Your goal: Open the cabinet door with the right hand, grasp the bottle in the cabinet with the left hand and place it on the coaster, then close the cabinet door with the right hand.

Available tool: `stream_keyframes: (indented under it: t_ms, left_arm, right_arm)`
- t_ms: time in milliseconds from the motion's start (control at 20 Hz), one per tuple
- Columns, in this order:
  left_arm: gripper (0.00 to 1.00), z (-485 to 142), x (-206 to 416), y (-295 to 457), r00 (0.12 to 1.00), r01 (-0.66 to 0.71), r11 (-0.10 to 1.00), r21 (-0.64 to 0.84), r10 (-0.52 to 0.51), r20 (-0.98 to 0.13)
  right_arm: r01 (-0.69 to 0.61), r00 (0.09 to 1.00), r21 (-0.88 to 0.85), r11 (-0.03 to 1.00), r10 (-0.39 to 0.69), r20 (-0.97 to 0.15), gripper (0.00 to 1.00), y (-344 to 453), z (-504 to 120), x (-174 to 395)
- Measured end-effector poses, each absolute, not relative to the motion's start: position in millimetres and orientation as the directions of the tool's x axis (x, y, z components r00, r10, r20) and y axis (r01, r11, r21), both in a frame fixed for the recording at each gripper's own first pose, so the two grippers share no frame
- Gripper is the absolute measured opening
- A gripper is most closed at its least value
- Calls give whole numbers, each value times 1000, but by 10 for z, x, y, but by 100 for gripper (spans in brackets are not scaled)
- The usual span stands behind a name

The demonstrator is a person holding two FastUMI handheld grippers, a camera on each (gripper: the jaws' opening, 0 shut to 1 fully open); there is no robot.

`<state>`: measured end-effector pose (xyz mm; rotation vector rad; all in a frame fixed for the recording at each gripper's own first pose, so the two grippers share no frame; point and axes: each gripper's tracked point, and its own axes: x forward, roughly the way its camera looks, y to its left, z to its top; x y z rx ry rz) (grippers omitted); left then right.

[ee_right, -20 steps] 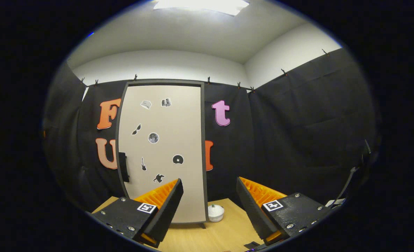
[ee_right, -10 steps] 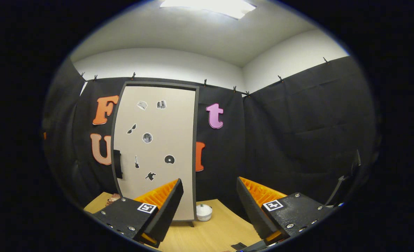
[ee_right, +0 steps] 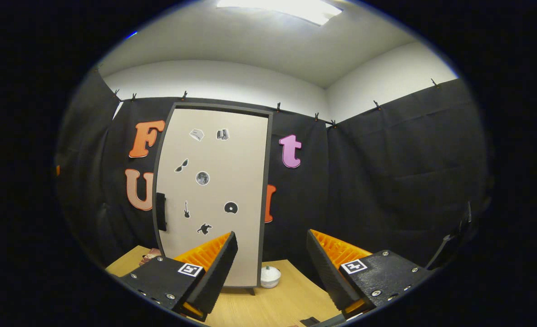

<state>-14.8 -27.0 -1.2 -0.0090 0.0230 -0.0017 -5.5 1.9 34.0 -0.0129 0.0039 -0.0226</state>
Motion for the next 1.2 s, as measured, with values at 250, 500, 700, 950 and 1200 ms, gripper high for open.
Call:
stream_keyframes:
  t_ms: [250, 500, 700, 950, 1200]
  left_arm:
    - [99, 33, -211, -164, 1000, -9, 1000, -9, 9, -13]
    - [96, 45, -235, -42, 1000, -20, 1000, -20, 20, -6]
    - [96, -6, -194, 31, 999, -37, 999, -19, 37, -15]
    - [96, -100, -156, -24, 999, -20, 1000, -24, 19, -31]
    - [96, -290, -92, 37, 998, -31, 999, -35, 29, -62]
  right_arm:
    - [-25, 1000, -19, 1000, 25, 0, 95, 304, 360, 11]
    - [-83, 996, 18, 996, 83, -15, 94, 685, 345, 148]
    - [-138, 990, 82, 987, 141, -32, 95, 1078, 328, 417]
    - [-207, 977, 119, 971, 212, -28, 94, 1749, 299, 853]
    - [-289, 955, 125, 949, 295, -33, 95, 2562, 198, 1227]
